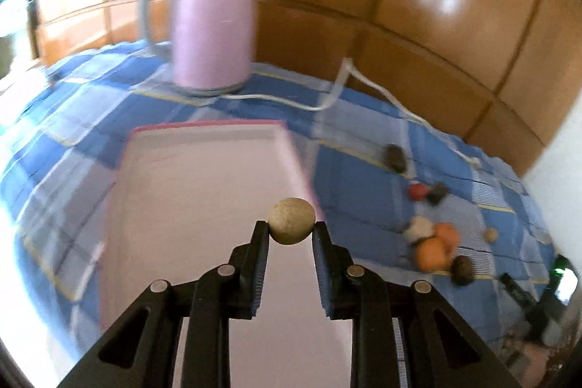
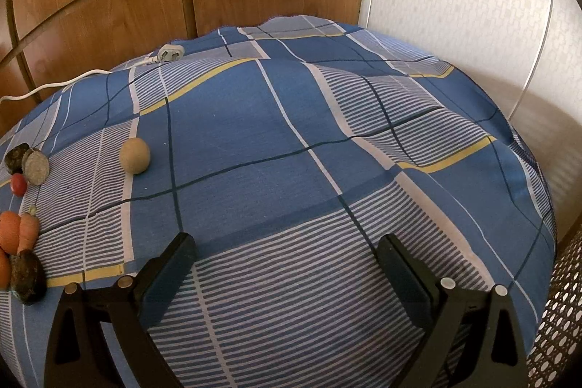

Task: Organize fruits
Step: 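Carry the potato over the tray and open the left gripper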

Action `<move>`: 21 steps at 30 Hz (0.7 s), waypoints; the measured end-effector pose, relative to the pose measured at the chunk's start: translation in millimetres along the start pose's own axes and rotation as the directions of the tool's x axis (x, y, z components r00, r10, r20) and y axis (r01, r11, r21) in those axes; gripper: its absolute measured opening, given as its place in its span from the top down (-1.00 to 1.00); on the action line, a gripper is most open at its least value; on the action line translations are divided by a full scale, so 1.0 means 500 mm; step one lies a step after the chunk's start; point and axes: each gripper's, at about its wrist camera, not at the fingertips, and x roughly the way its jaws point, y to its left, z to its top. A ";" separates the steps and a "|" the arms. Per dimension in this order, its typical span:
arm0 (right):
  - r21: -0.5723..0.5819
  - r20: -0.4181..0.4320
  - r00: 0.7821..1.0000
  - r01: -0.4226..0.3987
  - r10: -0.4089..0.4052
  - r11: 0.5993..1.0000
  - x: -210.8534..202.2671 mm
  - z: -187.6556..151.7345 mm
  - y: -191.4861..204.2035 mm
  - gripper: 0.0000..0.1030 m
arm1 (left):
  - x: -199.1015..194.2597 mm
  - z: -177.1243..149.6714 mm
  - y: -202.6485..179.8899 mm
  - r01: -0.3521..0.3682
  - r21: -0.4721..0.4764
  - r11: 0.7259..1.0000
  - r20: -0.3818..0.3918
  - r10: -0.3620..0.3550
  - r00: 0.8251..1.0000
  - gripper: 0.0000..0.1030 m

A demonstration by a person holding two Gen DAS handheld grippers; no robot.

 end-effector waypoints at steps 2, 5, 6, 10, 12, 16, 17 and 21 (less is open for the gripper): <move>0.000 0.000 1.000 0.000 0.000 1.000 0.000 0.000 0.000 -0.97 | 0.003 -0.011 0.030 -0.049 -0.014 0.999 -0.011 0.049 0.999 0.52; -0.001 0.001 1.000 0.001 -0.001 1.000 -0.001 0.000 0.000 -0.97 | 0.011 -0.023 0.059 -0.088 -0.043 0.995 -0.029 0.087 0.996 0.52; -0.001 0.002 1.000 0.001 -0.001 1.000 -0.001 0.000 0.000 -0.97 | 0.014 -0.029 0.066 -0.110 -0.042 0.993 -0.027 0.109 0.994 0.52; -0.002 0.003 1.000 0.002 -0.002 1.000 -0.001 0.000 0.000 -0.97 | 0.029 -0.042 0.075 -0.151 -0.040 0.988 -0.040 0.150 0.988 0.51; -0.002 0.002 1.000 0.001 -0.001 1.000 -0.002 -0.001 0.001 -0.97 | 0.033 -0.048 0.086 -0.165 -0.061 0.984 -0.052 0.162 0.985 0.50; -0.003 0.002 1.000 0.002 -0.002 1.000 -0.002 0.000 0.001 -0.97 | 0.031 -0.058 0.101 -0.185 -0.086 0.979 -0.057 0.180 0.982 0.29; -0.003 0.002 1.000 0.003 -0.003 1.000 -0.002 0.000 0.001 -0.97 | 0.030 -0.059 0.102 -0.187 -0.089 0.978 -0.055 0.183 0.982 0.25; -0.005 0.002 1.000 0.004 -0.004 1.000 -0.002 0.001 0.001 -0.97 | 0.022 -0.060 0.104 -0.188 -0.103 0.977 -0.045 0.184 0.982 0.12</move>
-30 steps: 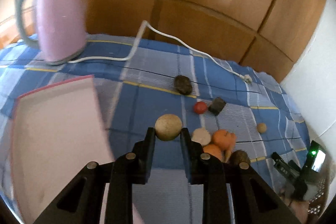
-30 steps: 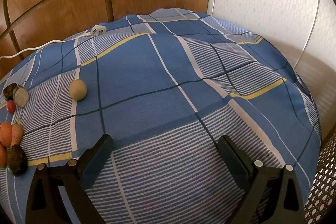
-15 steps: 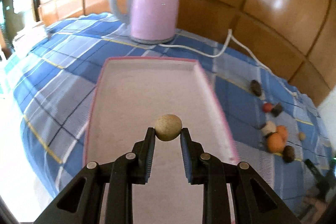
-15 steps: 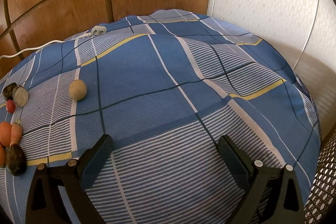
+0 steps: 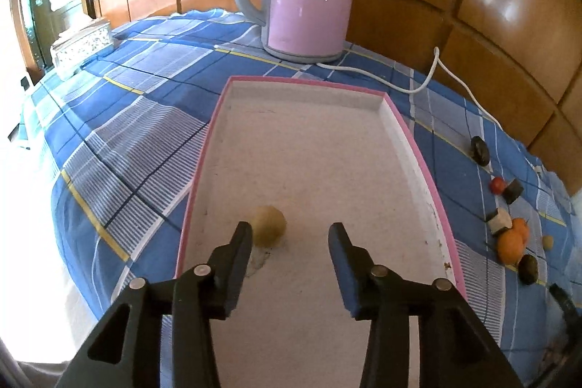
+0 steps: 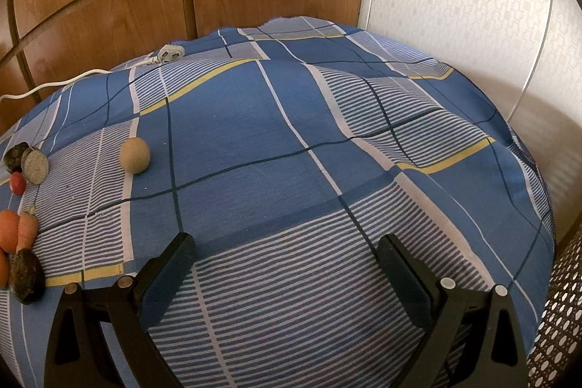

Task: Organize fruits
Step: 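Carry the potato over the tray and open the left gripper, then grasp the other tan potato with the right gripper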

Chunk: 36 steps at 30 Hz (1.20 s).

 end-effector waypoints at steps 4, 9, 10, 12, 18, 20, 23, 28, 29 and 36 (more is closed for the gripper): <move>0.000 0.001 1.000 0.001 -0.001 1.000 0.000 0.000 0.000 -0.97 | -0.015 -0.008 0.000 0.018 -0.010 1.000 0.000 -0.018 1.000 0.07; -0.001 0.001 1.000 0.001 -0.001 1.000 0.000 -0.001 0.001 -0.97 | -0.043 -0.030 -0.011 0.055 -0.001 0.998 0.008 -0.055 0.998 0.02; -0.001 0.001 1.000 0.001 -0.001 1.000 0.000 0.000 0.000 -0.97 | -0.048 -0.036 -0.015 0.063 0.006 0.998 0.008 -0.063 0.998 0.01; -0.001 0.000 1.000 0.002 -0.002 1.000 0.000 0.000 0.000 -0.97 | -0.055 -0.045 -0.021 0.082 0.017 0.997 0.005 -0.082 0.997 -0.02; -0.004 -0.003 1.000 0.003 -0.003 1.000 0.000 0.001 0.000 -0.97 | -0.083 -0.083 -0.064 0.147 0.107 0.983 0.009 -0.148 0.989 -0.03; -0.005 -0.004 1.000 0.004 -0.004 1.000 0.000 0.001 0.001 -0.97 | -0.087 -0.092 -0.080 0.164 0.137 0.977 0.008 -0.167 0.986 -0.04; -0.007 -0.008 1.000 0.007 -0.007 1.000 0.001 0.003 0.003 -0.97 | -0.092 -0.102 -0.098 0.192 0.156 0.969 0.005 -0.195 0.981 -0.05; -0.034 -0.013 1.000 0.023 -0.024 0.999 0.000 0.006 0.011 -0.97 | -0.091 -0.117 -0.112 0.220 0.183 0.958 -0.011 -0.222 0.975 -0.09; -0.046 -0.015 1.000 0.027 -0.027 0.999 0.000 0.009 0.013 -0.97 | -0.090 -0.119 -0.110 0.222 0.184 0.958 -0.015 -0.223 0.975 -0.09; -0.076 -0.032 0.999 -0.034 0.031 0.997 -0.005 0.025 0.041 -0.88 | -0.077 -0.131 -0.090 0.202 0.150 0.968 -0.026 -0.200 0.979 -0.20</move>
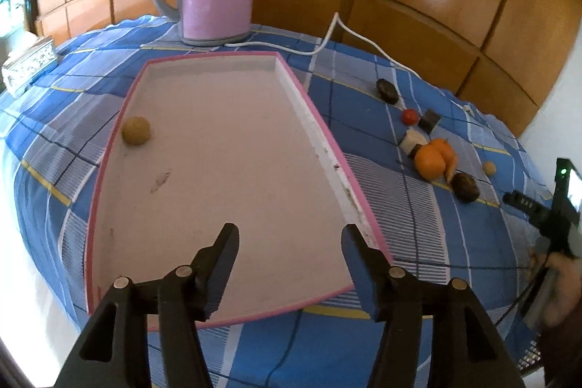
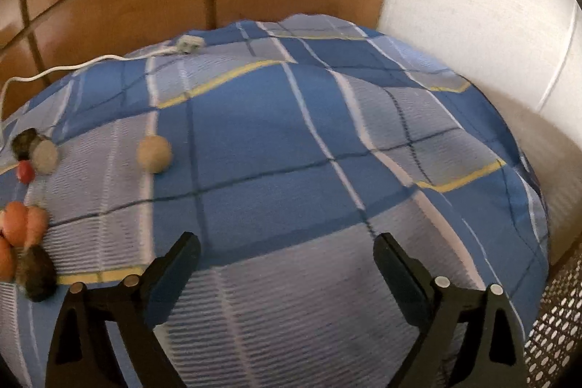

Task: Organize fruits
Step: 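Grasp the other tan potato with the right gripper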

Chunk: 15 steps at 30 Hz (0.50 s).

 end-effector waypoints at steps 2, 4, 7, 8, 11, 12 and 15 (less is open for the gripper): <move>-0.015 0.016 0.999 -0.034 0.034 0.999 -0.008 0.010 0.018 -0.85 | -0.002 -0.001 0.008 -0.012 -0.015 1.000 0.006 0.012 1.000 -0.22; -0.037 0.027 0.996 -0.083 0.084 0.996 -0.012 0.028 0.042 -0.72 | -0.005 -0.001 0.017 -0.020 -0.033 0.999 0.012 0.021 1.000 -0.25; -0.080 0.039 0.992 -0.114 0.118 0.990 -0.013 0.053 0.080 -0.59 | -0.008 -0.002 0.026 -0.028 -0.048 0.998 0.018 0.029 0.999 -0.28; -0.097 0.037 0.992 -0.116 0.120 0.988 -0.009 0.061 0.094 -0.56 | -0.009 -0.002 0.027 -0.030 -0.050 0.998 0.018 0.030 0.999 -0.29; -0.126 0.013 0.993 -0.112 0.115 0.986 0.012 0.079 0.126 -0.45 | -0.007 -0.002 0.031 -0.033 -0.055 0.998 0.016 0.034 0.999 -0.29; -0.131 0.005 0.994 -0.110 0.112 0.985 0.017 0.082 0.136 -0.40 | -0.007 -0.002 0.033 -0.035 -0.058 0.998 0.014 0.036 0.999 -0.29; -0.148 -0.017 0.994 -0.110 0.108 0.983 0.034 0.095 0.156 -0.37 | -0.006 -0.003 0.038 -0.037 -0.066 0.997 0.013 0.038 0.999 -0.29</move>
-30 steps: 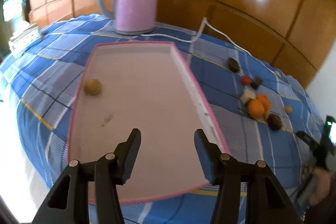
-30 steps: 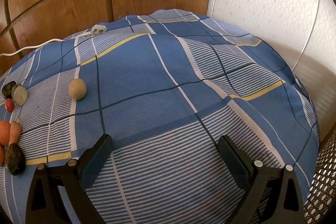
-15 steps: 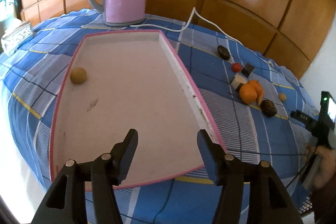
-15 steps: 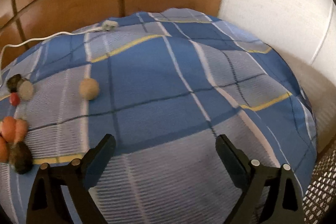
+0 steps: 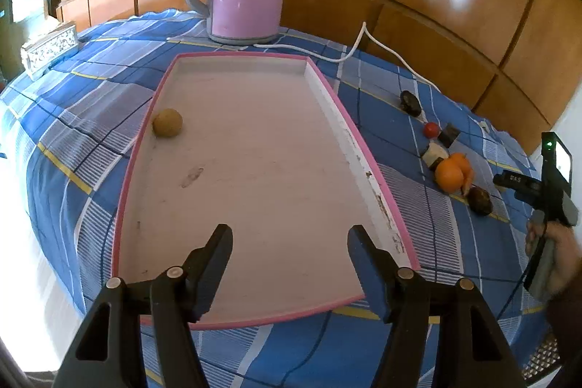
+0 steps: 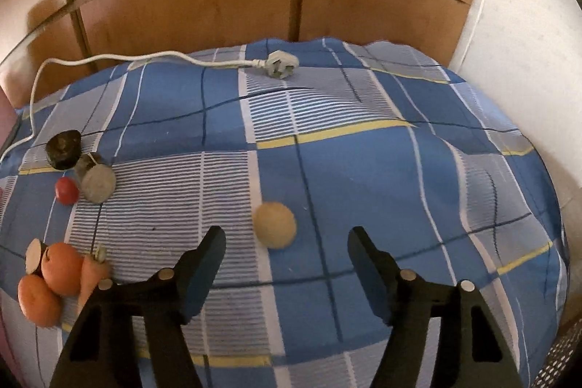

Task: Organize fruits
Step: 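Grasp the other tan potato with the right gripper, then carry the potato into the tray and open the right gripper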

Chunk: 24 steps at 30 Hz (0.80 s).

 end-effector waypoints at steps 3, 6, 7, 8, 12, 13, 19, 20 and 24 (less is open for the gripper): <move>-0.017 -0.009 1.000 0.001 -0.002 1.000 0.008 0.002 0.011 -0.25 | 0.000 0.000 0.006 -0.001 -0.008 1.000 -0.001 0.001 1.000 -0.29; -0.030 -0.036 0.999 0.000 -0.002 1.000 0.023 0.002 0.017 -0.01 | -0.002 0.000 0.011 -0.004 -0.011 1.000 0.000 0.004 1.000 -0.29; -0.029 -0.041 0.999 -0.004 0.003 1.000 0.027 0.002 0.017 0.09 | -0.002 -0.001 0.013 -0.006 -0.013 1.000 0.001 0.006 1.000 -0.29; -0.026 -0.039 0.999 -0.016 0.015 1.000 0.028 0.002 0.016 0.22 | -0.002 0.000 0.014 -0.008 -0.014 1.000 0.001 0.008 1.000 -0.29; -0.057 -0.041 0.998 -0.049 0.046 0.997 0.025 0.003 0.029 0.52 | -0.004 0.000 0.022 -0.016 -0.027 1.000 0.004 0.016 1.000 -0.29; -0.057 -0.043 0.998 -0.057 0.054 0.997 0.024 0.003 0.029 0.52 | -0.005 -0.001 0.025 -0.019 -0.029 0.999 0.005 0.019 1.000 -0.29; -0.105 0.028 0.989 -0.142 0.146 0.984 -0.043 0.017 0.069 0.52 | -0.013 0.002 0.036 -0.032 -0.049 0.998 0.016 0.033 0.999 -0.30; -0.130 0.043 0.983 -0.174 0.181 0.976 -0.062 0.019 0.087 0.52 | -0.014 0.002 0.036 -0.031 -0.050 0.998 0.018 0.032 0.999 -0.30; -0.249 0.062 0.943 -0.302 0.327 0.920 -0.128 0.016 0.179 0.52 | -0.021 0.000 0.037 -0.031 -0.050 0.998 0.026 0.032 0.999 -0.30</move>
